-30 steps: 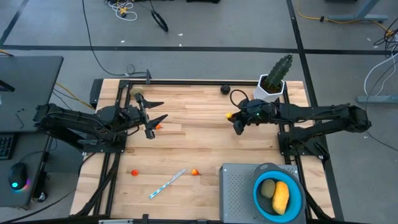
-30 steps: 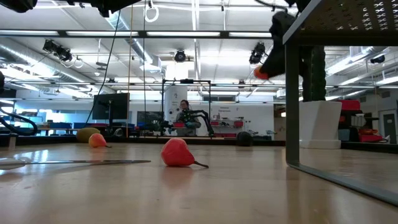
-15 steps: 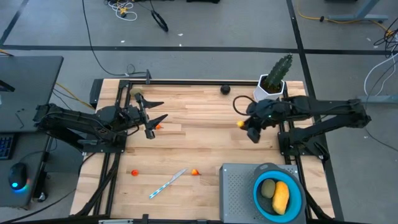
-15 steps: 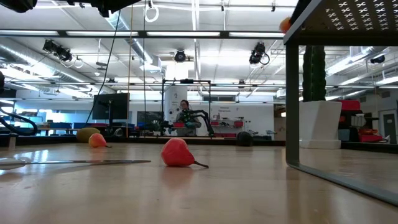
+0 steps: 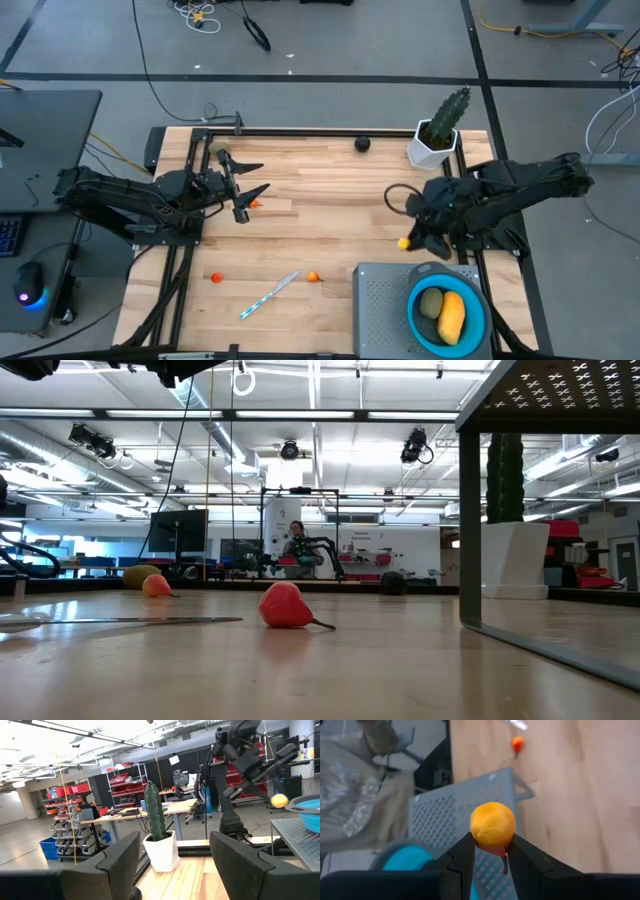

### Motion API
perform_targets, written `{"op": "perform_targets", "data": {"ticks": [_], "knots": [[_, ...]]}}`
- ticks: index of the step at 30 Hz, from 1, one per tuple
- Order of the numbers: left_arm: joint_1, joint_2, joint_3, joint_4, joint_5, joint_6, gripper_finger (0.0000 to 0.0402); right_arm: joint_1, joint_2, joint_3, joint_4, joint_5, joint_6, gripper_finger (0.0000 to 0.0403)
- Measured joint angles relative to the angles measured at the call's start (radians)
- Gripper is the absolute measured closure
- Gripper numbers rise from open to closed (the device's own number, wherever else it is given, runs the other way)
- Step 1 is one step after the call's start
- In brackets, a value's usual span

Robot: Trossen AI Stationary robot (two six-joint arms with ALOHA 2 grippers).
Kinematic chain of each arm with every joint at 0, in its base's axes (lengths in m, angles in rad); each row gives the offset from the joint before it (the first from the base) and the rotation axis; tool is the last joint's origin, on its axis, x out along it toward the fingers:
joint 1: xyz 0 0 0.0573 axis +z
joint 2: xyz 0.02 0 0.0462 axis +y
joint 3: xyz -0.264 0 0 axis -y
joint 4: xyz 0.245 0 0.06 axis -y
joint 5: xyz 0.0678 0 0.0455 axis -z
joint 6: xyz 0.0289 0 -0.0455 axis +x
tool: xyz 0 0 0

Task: Pick & Place Fruit
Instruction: Put the yellow pear into the blue strainer bowl on the shelf

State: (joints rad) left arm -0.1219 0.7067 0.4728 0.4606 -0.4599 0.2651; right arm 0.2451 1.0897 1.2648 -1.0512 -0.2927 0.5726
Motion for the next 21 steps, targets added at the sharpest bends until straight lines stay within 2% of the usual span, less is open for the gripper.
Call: {"op": "perform_targets", "data": {"ticks": [12, 21], "knots": [[0.000, 0.000, 0.000, 0.000, 0.000, -0.016, 0.0154, 0.210, 0.000, 0.000, 0.006, -0.007, 0.179, 0.0293], [0.000, 0.000, 0.000, 0.000, 0.000, -0.018, 0.0154, 0.284, 0.000, 0.000, -0.038, -0.056, 0.463, 0.0293]]}}
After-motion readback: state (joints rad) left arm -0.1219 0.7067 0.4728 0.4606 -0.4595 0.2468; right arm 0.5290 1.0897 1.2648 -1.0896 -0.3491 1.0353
